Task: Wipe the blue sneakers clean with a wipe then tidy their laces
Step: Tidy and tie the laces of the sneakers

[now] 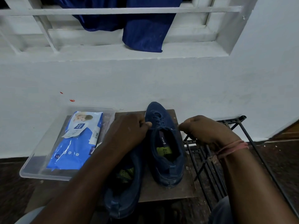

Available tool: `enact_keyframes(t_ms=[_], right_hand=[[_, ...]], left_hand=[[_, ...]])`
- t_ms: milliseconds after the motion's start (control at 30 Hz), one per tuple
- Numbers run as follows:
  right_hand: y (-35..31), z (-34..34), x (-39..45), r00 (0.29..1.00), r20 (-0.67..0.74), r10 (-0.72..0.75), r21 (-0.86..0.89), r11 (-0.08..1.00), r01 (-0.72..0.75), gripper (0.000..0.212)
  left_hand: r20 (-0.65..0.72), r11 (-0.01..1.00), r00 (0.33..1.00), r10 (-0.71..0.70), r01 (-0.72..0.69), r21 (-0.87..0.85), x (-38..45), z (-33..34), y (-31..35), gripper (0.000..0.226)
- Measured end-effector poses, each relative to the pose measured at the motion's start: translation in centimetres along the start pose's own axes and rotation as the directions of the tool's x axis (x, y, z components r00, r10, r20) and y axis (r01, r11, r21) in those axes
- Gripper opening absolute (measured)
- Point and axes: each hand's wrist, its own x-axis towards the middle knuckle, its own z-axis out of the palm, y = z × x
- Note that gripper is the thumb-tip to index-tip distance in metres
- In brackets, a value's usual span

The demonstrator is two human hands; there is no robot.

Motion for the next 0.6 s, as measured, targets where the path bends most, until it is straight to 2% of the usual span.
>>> enact_keyframes(t_ms=[67, 167, 233, 300, 367, 400, 467, 500, 533, 600], right_hand=[[0.1, -0.4, -0.5, 0.998, 0.061, -0.022, 0.125, 0.992, 0.014, 0.039], [-0.4, -1.2, -1.3, 0.979, 0.095, -0.179, 0.372, 0.919, 0.132, 0.046], [-1.2, -1.3, -1.5, 0.949, -0.031, -0.315, 0.541, 0.792, 0.281, 0.042], [-1.8, -0.8, -1.2, 0.899, -0.179, -0.401, 0.625, 0.659, 0.418, 0.029], [-2.5, 0.1, -1.2, 0.855, -0.235, -0.462, 0.550, 0.662, 0.509, 0.018], [-2.8, 0.6, -1.3, 0.819, -0.235, -0.523, 0.437, 0.696, 0.570, 0.020], [-3.3, 1.8, -1.9, 0.738, -0.131, -0.663, 0.182, 0.715, 0.675, 0.031], [-3.4, 2.4, -2.0, 0.717, -0.052, -0.695, 0.113, 0.709, 0.696, 0.036], [-3.4, 2.8, -2.1, 0.711, 0.005, -0.703, 0.073, 0.709, 0.701, 0.037], [-3.4, 3.2, -1.9, 0.703, 0.005, -0.711, -0.006, 0.703, 0.711, 0.023]], left_hand=[[0.049, 0.999, 0.999, -0.009, 0.011, -0.035, -0.2, -0.8, 0.3, 0.040], [0.149, 0.976, 0.988, -0.043, 0.073, -0.207, -0.5, -3.2, 1.1, 0.039], [0.169, 0.921, 0.986, 0.010, 0.056, -0.386, -0.8, -5.1, 1.6, 0.035], [0.142, 0.835, 0.986, 0.092, 0.001, -0.550, -1.1, -6.3, 1.8, 0.032], [0.102, 0.740, 0.985, 0.143, -0.038, -0.671, -1.6, -6.4, 2.2, 0.025], [0.086, 0.696, 0.985, 0.148, -0.042, -0.717, -1.7, -6.1, 2.5, 0.021], [0.077, 0.610, 0.987, 0.140, -0.025, -0.792, -1.9, -5.4, 3.1, 0.017], [0.079, 0.584, 0.988, 0.133, -0.014, -0.811, -2.0, -5.0, 3.4, 0.017], [0.071, 0.585, 0.989, 0.127, -0.017, -0.811, -2.1, -4.5, 3.6, 0.015], [0.001, 0.632, 0.995, 0.104, -0.065, -0.772, -1.9, -3.7, 3.6, 0.012]])
